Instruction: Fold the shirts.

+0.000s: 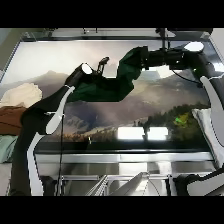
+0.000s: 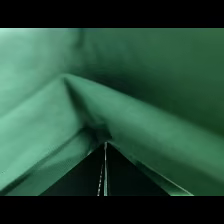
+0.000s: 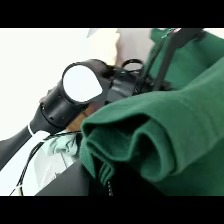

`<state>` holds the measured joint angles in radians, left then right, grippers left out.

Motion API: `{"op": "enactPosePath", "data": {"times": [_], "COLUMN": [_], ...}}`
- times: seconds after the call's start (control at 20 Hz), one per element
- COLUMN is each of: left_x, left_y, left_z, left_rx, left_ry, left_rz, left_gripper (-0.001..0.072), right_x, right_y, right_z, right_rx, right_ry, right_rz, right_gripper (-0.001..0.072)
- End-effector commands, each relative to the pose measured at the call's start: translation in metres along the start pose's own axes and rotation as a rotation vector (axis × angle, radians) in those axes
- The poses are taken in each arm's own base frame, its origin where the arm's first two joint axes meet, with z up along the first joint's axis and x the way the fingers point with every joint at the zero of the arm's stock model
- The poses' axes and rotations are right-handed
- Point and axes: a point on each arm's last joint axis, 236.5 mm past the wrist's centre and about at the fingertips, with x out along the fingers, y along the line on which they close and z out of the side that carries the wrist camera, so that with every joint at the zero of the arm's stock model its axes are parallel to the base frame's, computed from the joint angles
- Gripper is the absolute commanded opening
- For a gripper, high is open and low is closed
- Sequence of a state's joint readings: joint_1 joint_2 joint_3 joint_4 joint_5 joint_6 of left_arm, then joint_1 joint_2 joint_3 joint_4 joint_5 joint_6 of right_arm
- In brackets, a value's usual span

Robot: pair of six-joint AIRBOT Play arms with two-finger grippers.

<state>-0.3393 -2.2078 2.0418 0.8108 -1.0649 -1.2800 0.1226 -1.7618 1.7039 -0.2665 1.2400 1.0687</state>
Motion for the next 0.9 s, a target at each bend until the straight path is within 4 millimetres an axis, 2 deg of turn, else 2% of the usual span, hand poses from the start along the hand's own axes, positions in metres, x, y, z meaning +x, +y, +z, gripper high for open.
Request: {"op": "enactPosePath", "data": {"times": [0.0, 0.15, 0.25, 0.35, 0.4, 0.45, 0.5, 0.55, 0.6, 0.7, 0.8, 0.85], "left_x": [-0.094, -0.246, -0.348, -0.418, -0.439, -0.453, -0.460, -0.460, -0.456, -0.447, -0.433, -0.426], "left_y": [-0.007, 0.003, 0.014, 0.020, 0.022, 0.022, 0.022, 0.020, 0.018, 0.015, 0.015, 0.018], "left_z": [0.029, 0.044, 0.049, 0.044, 0.037, 0.030, 0.022, 0.013, 0.005, -0.010, -0.021, -0.026], "left_rx": [-0.045, -0.013, -0.013, -0.028, -0.054, -0.073, -0.088, -0.106, -0.120, -0.149, -0.173, -0.189], "left_ry": [-0.063, -0.179, -0.328, -0.441, -0.470, -0.492, -0.498, -0.493, -0.483, -0.458, -0.427, -0.413], "left_rz": [-0.094, -0.045, 0.041, 0.117, 0.137, 0.154, 0.163, 0.162, 0.159, 0.147, 0.130, 0.122], "left_gripper": [0.0012, 0.0012, 0.0012, 0.0012, 0.0013, 0.0013, 0.0013, 0.0013, 0.0013, 0.0013, 0.0013, 0.0013], "right_x": [0.033, 0.060, 0.097, 0.157, 0.195, 0.231, 0.260, 0.280, 0.288, 0.283, 0.263, 0.250], "right_y": [0.012, 0.006, -0.005, -0.014, -0.016, -0.011, -0.003, 0.003, 0.002, -0.005, 0.007, 0.019], "right_z": [0.003, 0.016, 0.024, 0.014, 0.003, -0.008, -0.014, -0.021, -0.026, -0.034, -0.032, -0.027], "right_rx": [-0.021, -0.028, -0.031, -0.028, -0.027, -0.043, -0.056, -0.095, -0.081, -0.019, -0.039, -0.084], "right_ry": [-0.042, -0.130, -0.226, -0.279, -0.286, -0.287, -0.292, -0.291, -0.290, -0.267, -0.218, -0.195], "right_rz": [-0.016, -0.067, -0.128, -0.164, -0.158, -0.124, -0.073, -0.033, -0.017, -0.009, 0.030, 0.064], "right_gripper": [0.0022, 0.0022, 0.0022, 0.0022, 0.0022, 0.0024, 0.0156, 0.0517, 0.0691, 0.0691, 0.0685, 0.0484]}}
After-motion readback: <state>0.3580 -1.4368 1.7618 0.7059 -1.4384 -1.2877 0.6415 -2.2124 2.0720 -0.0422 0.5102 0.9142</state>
